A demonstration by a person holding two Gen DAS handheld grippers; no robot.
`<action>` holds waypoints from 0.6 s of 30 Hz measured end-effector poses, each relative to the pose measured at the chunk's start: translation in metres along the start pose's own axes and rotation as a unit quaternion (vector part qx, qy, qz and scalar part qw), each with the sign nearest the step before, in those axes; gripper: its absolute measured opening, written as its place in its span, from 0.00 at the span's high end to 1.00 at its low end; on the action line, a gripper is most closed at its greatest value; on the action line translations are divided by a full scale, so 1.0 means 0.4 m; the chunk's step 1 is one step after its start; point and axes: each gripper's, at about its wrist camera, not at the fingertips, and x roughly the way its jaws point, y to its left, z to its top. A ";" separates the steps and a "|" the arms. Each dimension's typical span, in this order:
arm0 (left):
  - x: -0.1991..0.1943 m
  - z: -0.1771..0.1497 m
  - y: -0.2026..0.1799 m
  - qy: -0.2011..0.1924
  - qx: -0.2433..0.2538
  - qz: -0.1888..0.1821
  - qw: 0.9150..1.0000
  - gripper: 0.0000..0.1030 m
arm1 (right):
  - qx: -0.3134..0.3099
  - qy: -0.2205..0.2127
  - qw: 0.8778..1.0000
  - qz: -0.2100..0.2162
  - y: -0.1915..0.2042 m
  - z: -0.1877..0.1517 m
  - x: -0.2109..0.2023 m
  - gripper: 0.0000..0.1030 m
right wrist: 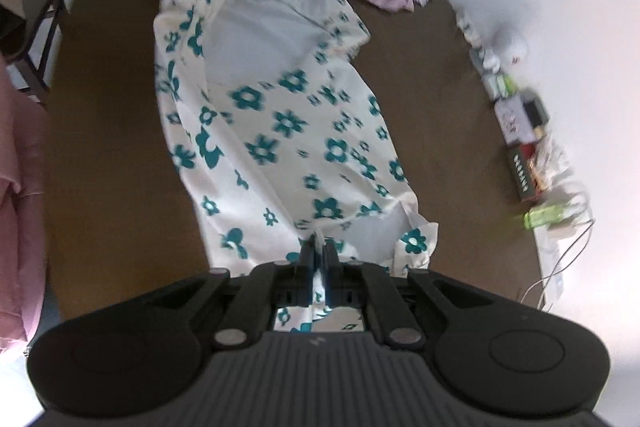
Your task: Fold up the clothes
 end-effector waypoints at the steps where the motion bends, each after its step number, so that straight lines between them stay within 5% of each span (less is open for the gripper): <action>1: 0.025 0.001 0.012 0.007 -0.003 -0.009 1.000 0.99 | 0.007 0.006 1.000 0.007 -0.013 0.000 0.022 0.96; 10: 0.194 -0.019 0.077 0.041 -0.055 -0.109 0.992 0.98 | 0.080 0.026 0.994 0.066 -0.099 -0.020 0.183 0.96; 13: 0.217 -0.045 0.104 0.041 -0.107 -0.134 0.984 0.86 | 0.128 0.010 0.988 0.088 -0.122 -0.043 0.200 0.94; 15: 0.223 -0.067 0.122 0.037 -0.148 -0.144 0.978 0.69 | 0.180 -0.018 0.979 0.094 -0.147 -0.071 0.201 0.79; 16: 0.213 -0.090 0.137 0.021 -0.183 -0.143 0.972 0.55 | 0.225 -0.044 0.968 0.097 -0.165 -0.101 0.191 0.71; 17: 0.202 -0.114 0.152 0.005 -0.218 -0.142 0.965 0.47 | 0.269 -0.071 0.955 0.100 -0.182 -0.131 0.180 0.54; 18: 0.191 -0.138 0.168 -0.011 -0.253 -0.141 0.957 0.45 | 0.311 -0.097 0.940 0.097 -0.194 -0.168 0.166 0.50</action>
